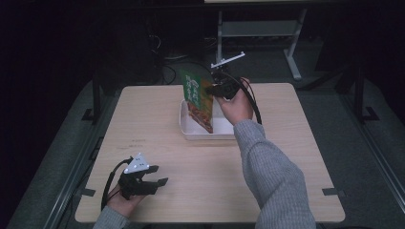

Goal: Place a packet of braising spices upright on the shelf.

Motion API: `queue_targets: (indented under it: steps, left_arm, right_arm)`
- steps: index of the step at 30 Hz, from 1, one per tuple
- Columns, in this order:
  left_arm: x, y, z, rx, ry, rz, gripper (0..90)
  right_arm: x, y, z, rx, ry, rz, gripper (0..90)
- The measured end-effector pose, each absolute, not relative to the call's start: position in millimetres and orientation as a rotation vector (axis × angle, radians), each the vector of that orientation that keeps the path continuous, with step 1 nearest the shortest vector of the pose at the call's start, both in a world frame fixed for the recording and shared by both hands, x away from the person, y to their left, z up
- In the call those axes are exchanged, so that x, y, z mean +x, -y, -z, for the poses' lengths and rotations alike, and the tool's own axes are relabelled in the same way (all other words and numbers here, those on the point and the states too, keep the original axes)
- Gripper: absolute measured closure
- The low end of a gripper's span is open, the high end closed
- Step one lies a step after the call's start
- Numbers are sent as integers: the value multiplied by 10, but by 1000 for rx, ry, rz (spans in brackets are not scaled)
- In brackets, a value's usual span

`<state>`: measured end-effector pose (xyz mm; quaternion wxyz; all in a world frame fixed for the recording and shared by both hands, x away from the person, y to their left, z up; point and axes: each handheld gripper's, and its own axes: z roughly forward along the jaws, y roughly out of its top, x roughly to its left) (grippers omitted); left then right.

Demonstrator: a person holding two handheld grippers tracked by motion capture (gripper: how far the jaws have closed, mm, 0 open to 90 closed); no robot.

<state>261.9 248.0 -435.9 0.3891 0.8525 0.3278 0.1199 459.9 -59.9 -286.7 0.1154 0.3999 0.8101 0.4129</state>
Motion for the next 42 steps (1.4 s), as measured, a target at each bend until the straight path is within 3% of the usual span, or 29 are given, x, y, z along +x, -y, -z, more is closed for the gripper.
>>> queue_targets:
  steps: [10,12,21,42]
  left_arm:
    - [2625,-2489,4360,2164,-837,-302,387]
    - [2623,-2485,4360,2165,-835,-304,386]
    - [2622,-2478,4363,2161,-842,-307,370]
    - [2626,-2482,4365,2173,-848,-318,338]
  right_arm:
    - [4613,620,2899,1182,-2383,-1156,792]
    - [4621,666,2913,1207,-2388,-1175,727]
    - [4558,782,2914,1204,-2411,-1213,600]
    - [4377,1147,3099,1260,-2470,-1244,543]
